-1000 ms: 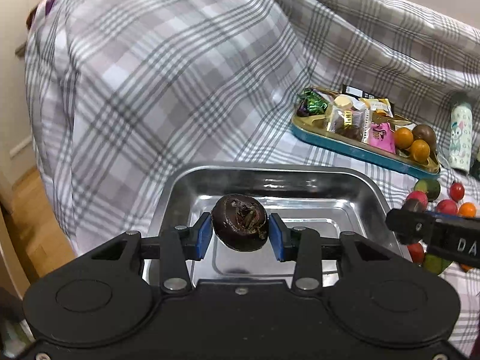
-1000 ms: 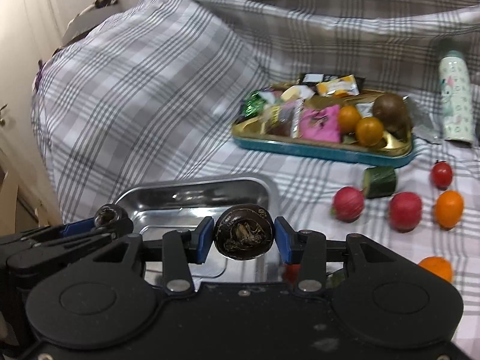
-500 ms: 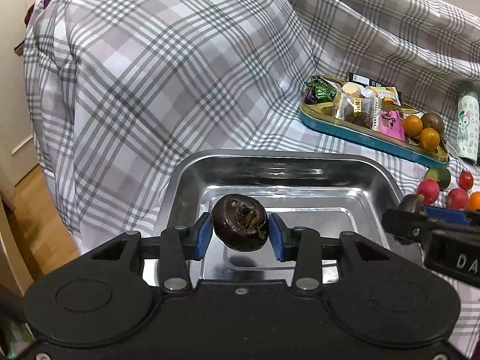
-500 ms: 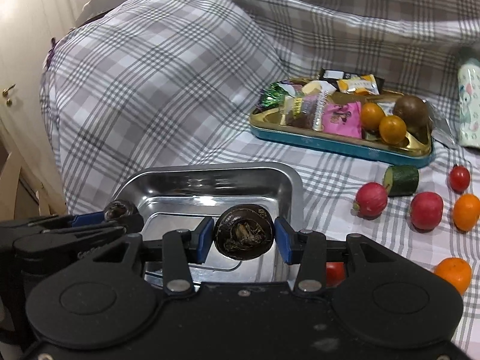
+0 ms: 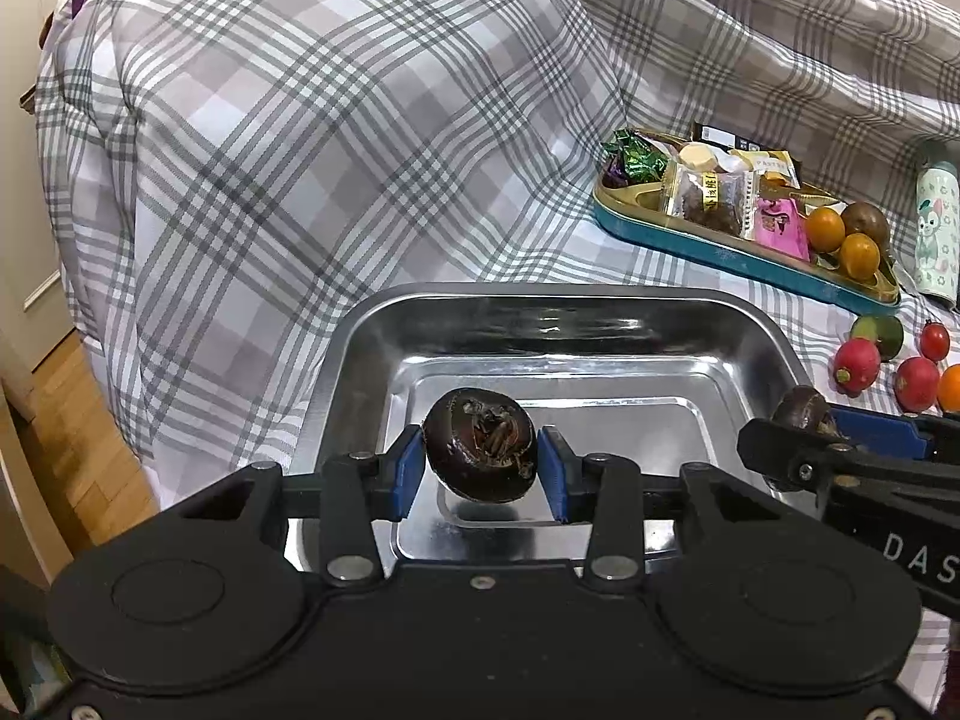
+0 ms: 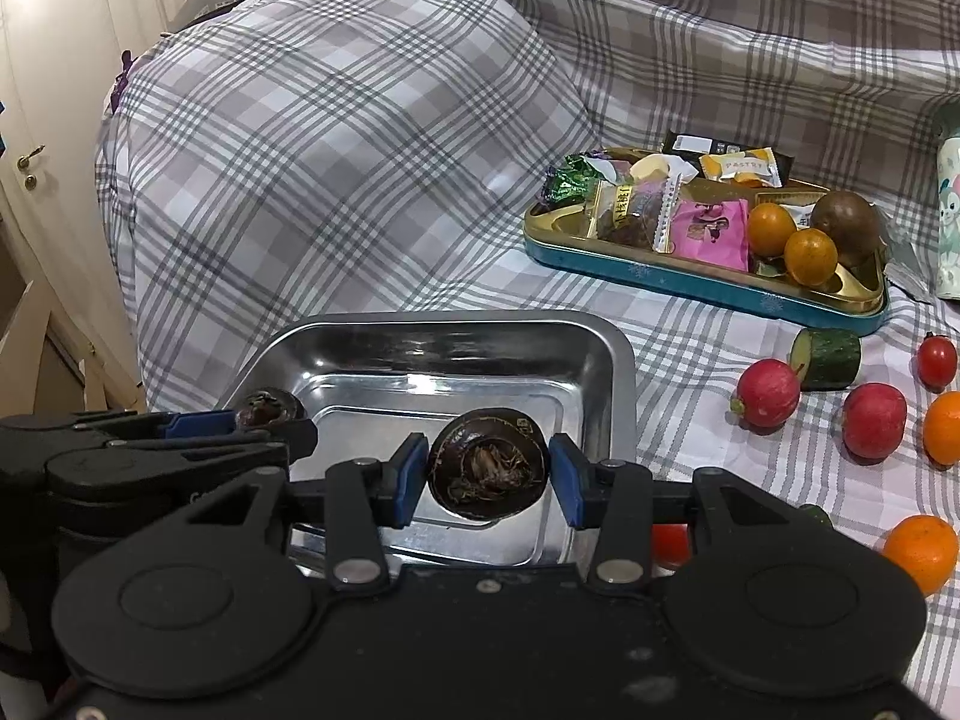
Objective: Organize fruits
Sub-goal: 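Carry both held dark fruits over the steel tray, then open both grippers to drop the dark fruits into the steel tray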
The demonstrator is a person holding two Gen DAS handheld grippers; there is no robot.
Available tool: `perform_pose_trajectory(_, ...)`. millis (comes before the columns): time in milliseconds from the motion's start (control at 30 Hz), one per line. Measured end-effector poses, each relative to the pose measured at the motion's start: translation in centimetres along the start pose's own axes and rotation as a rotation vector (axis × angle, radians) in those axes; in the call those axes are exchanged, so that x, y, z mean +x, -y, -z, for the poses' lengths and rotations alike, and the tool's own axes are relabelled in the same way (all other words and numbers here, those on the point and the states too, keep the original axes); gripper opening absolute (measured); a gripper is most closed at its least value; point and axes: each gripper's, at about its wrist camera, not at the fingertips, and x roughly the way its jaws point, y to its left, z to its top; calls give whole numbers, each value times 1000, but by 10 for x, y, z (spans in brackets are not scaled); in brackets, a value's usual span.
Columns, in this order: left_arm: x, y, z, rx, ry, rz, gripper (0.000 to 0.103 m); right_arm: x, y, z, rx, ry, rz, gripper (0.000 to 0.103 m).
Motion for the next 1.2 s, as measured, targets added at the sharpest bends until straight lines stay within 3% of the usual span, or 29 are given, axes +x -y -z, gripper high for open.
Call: perform_pose_trajectory(1200, -3, 0, 0, -18, 19, -16, 49, 0, 1, -2, -15, 7, -3, 47)
